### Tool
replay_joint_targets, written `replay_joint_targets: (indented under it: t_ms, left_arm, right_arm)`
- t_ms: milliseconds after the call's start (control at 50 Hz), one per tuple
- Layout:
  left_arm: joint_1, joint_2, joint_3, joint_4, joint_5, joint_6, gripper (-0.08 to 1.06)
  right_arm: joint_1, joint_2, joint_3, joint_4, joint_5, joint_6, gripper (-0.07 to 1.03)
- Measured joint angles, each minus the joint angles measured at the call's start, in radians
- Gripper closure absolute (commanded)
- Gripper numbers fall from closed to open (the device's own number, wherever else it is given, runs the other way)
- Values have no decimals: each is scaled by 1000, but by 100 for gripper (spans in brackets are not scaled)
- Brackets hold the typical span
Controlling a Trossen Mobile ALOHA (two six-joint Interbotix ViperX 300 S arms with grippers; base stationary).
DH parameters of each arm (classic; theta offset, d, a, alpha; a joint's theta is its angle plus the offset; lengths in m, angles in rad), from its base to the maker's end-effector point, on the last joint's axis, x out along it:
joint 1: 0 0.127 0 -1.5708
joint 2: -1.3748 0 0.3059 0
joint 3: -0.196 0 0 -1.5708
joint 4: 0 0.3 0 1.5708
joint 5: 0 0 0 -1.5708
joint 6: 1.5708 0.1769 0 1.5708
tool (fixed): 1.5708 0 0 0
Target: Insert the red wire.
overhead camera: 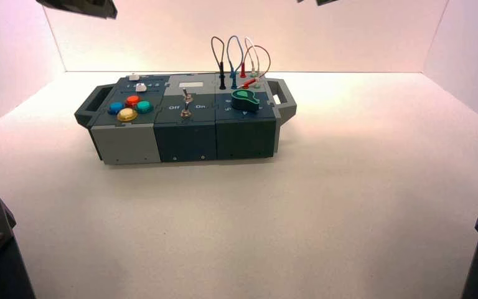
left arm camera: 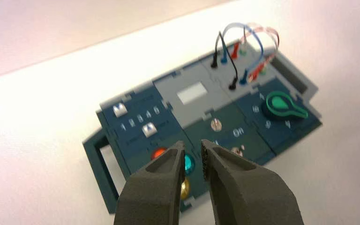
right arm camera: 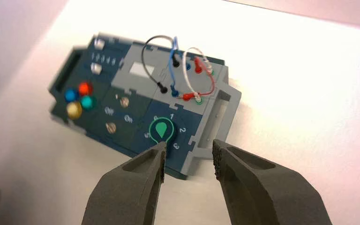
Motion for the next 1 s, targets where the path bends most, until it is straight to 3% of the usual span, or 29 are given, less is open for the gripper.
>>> replay_joint_targets:
  t_ms: [80, 220, 360, 400, 520, 640, 700, 820, 900, 920, 940, 1000]
  left_arm:
    - [0, 12, -8, 0, 25, 0, 76]
    - [0, 29, -31, 0, 55, 0, 76]
    - [0, 34, -51, -12, 61, -3, 76]
    - [0, 34, -55, -18, 61, -9, 76]
    - [-2, 34, -61, -23, 54, -23, 76]
    - [-2, 35, -61, -23, 37, -23, 76]
    - [0, 37, -61, -23, 35, -23, 76]
    - [0, 40, -61, -21, 34, -21, 76]
    - [-2, 48, -61, -18, 34, -20, 76]
    - [-2, 48, -61, -18, 34, -20, 76]
    - [-2, 49, -61, -18, 34, -17, 76]
    - [-2, 49, -61, -18, 34, -15, 76]
  right_arm:
    - [25, 23, -25, -63, 11, 0, 43]
    - [23, 67, -63, -94, 49, 5, 43]
    - [25, 117, -91, -52, 72, 55, 43]
    - [26, 141, -101, -21, 71, 72, 43]
    - [32, 187, -120, 28, 58, 77, 43]
    - [43, 233, -140, 21, 54, 55, 43]
    - [58, 265, -158, -8, 52, 32, 43]
    - [72, 298, -184, -69, 61, 17, 43]
    - [80, 321, -216, -152, 95, 0, 43]
    - [80, 321, -216, -152, 95, 0, 43]
    - [83, 325, -230, -186, 112, -11, 43]
    - [89, 331, -249, -221, 141, -35, 43]
